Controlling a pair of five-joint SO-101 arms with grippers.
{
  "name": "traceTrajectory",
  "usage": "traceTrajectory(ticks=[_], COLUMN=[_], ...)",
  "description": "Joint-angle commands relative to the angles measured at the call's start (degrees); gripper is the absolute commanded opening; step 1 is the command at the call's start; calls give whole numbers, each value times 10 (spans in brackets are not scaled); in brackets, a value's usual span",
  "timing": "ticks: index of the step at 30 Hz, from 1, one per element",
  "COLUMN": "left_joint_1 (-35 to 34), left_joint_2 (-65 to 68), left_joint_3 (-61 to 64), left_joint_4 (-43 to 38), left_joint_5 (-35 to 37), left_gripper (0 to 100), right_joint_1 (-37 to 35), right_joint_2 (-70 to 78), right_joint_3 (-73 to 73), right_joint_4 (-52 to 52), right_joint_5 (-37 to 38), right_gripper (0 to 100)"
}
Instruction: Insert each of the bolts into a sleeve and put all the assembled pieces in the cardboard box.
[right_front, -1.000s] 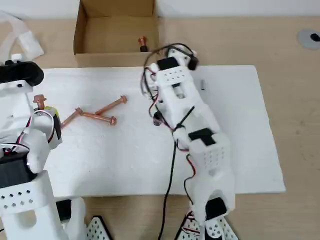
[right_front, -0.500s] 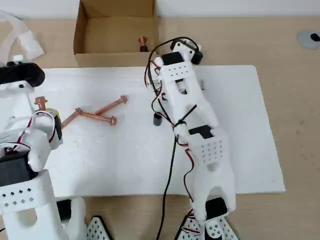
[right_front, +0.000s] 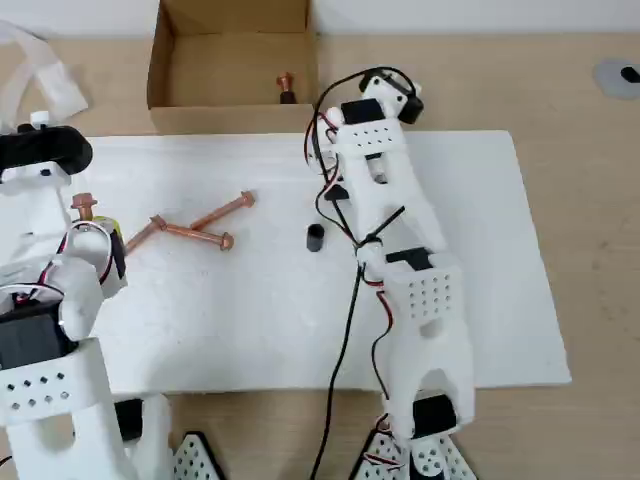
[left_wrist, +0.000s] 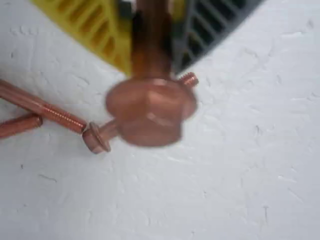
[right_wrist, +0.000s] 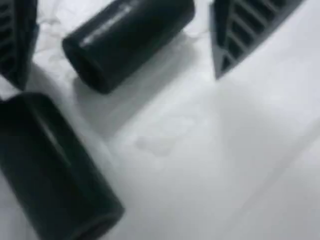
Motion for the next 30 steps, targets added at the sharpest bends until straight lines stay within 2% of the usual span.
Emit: traceTrajectory(ticks=[1,18,26,30], left_joint_1=[7,7,4,4], left_joint_2=[-11,-11,-11,-11], left_joint_3=[-4,-3,-3,-3], left_joint_4=[-14,-13,-10,-10], left_joint_5=[-1,-1,-1,-1], left_gripper=[7,7,7,7], right_joint_1=[-2,-26,-48,-45], right_joint_2=[2,7,28,61], right_joint_3=[-25,-22,-27,-27], right_joint_4=[-5,40,36,38], right_joint_5=[19,23,25,40], right_gripper=[277,270,55,24])
